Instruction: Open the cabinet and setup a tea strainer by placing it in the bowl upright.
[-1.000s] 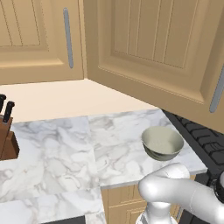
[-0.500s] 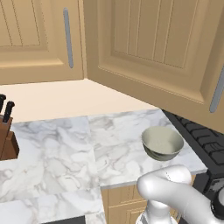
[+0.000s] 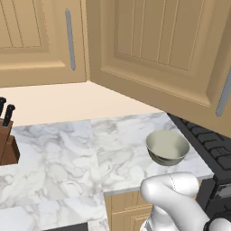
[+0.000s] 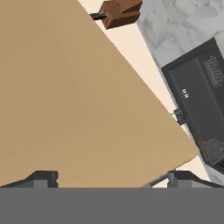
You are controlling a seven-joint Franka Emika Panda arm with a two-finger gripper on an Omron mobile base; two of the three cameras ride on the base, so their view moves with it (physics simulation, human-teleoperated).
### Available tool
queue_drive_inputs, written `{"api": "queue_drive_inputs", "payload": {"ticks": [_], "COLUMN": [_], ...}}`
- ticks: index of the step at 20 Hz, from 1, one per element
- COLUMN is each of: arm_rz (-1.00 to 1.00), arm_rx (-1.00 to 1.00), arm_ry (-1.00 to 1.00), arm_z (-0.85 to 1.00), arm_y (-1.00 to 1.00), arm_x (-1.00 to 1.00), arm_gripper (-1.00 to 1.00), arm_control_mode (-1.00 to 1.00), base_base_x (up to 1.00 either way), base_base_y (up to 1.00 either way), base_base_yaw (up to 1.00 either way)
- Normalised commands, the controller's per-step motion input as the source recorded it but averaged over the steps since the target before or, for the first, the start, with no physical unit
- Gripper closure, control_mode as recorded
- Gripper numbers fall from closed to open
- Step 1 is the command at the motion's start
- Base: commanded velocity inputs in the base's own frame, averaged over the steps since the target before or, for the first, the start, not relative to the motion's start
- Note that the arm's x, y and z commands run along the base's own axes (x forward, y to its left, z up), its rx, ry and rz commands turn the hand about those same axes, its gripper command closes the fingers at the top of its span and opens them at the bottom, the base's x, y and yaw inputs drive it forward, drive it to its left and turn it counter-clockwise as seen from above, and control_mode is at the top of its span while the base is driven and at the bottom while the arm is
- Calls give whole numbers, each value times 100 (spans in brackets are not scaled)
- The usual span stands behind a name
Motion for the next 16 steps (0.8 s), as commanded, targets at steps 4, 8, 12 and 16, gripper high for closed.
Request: {"api": "queue_drive_inputs", "payload": {"ticks": [4,8,12,16], "arm_rz": [0,0,0,-4], "arm_rx": [0,0,0,-4], "arm_ry": [-10,-14,-15,-11], "arm_z": [9,41,41,11], "arm_y": [77,78,87,98], "arm_x": [0,0,-1,-5], "arm_gripper": [-100,-100,-100,-100], "arm_control_mode": [-100,-100,-100,-100], "base_base_x": [0,0,0,0], "base_base_y": [0,0,0,0], "base_base_yaw": [0,0,0,0]}}
